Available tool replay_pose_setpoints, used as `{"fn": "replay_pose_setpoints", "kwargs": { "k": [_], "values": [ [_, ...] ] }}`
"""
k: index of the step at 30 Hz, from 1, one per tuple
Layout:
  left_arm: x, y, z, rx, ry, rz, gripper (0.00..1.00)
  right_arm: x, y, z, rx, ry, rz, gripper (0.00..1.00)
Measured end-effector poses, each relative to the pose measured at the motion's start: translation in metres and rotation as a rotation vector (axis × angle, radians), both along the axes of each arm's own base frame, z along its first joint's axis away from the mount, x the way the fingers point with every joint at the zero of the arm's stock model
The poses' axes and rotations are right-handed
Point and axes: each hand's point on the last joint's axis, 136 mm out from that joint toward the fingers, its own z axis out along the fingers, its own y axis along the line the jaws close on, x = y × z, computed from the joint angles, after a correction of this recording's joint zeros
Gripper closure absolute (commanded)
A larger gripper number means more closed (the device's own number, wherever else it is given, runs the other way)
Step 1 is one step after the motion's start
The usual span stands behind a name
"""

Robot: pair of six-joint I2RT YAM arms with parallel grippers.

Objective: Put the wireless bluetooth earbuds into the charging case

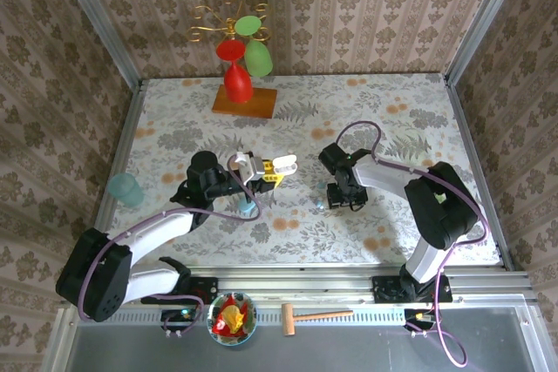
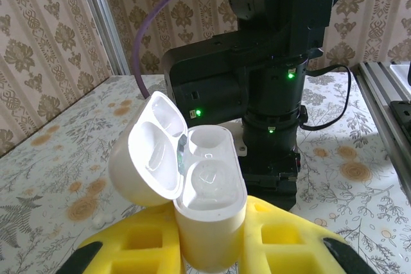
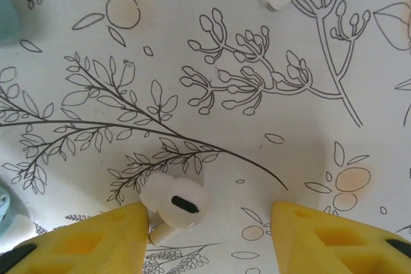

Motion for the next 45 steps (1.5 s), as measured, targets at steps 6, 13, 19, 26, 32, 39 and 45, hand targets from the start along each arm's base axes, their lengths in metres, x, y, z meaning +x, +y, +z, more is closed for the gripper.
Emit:
{"fn": "replay_pose_setpoints", "kwargs": {
  "k": [6, 13, 19, 26, 32, 39, 45],
  "values": [
    [0.0, 0.0, 0.0, 0.0, 0.0, -0.001, 0.93, -0.011, -0.016, 0.001, -0.025, 0.012, -0.028, 0.48],
    [0.0, 0.0, 0.0, 0.0, 0.0, -0.001, 0.93, -0.016, -0.042, 0.009, -0.069, 0.016, -0.092, 0.49],
    [0.004, 0.002, 0.0, 0.0, -0.001, 0.021, 0.94, -0.009, -0.039, 0.025, -0.058, -0.038, -0.084, 0.5],
    [0.017, 0.016, -0.006, -0.015, 0.016, 0.098, 0.94, 0.003, -0.019, 0.033, -0.04, -0.082, -0.041, 0.54],
    [0.017, 0.017, 0.001, -0.033, -0.001, 0.106, 0.94, 0.0, -0.021, 0.01, -0.084, -0.01, -0.033, 0.55],
    [0.017, 0.018, 0.003, -0.037, -0.008, 0.11, 0.94, 0.004, -0.028, 0.005, -0.089, -0.002, -0.059, 0.58],
    [0.017, 0.018, 0.003, -0.037, -0.008, 0.111, 0.94, 0.009, -0.039, 0.005, -0.112, -0.013, -0.084, 0.58]
  ]
}}
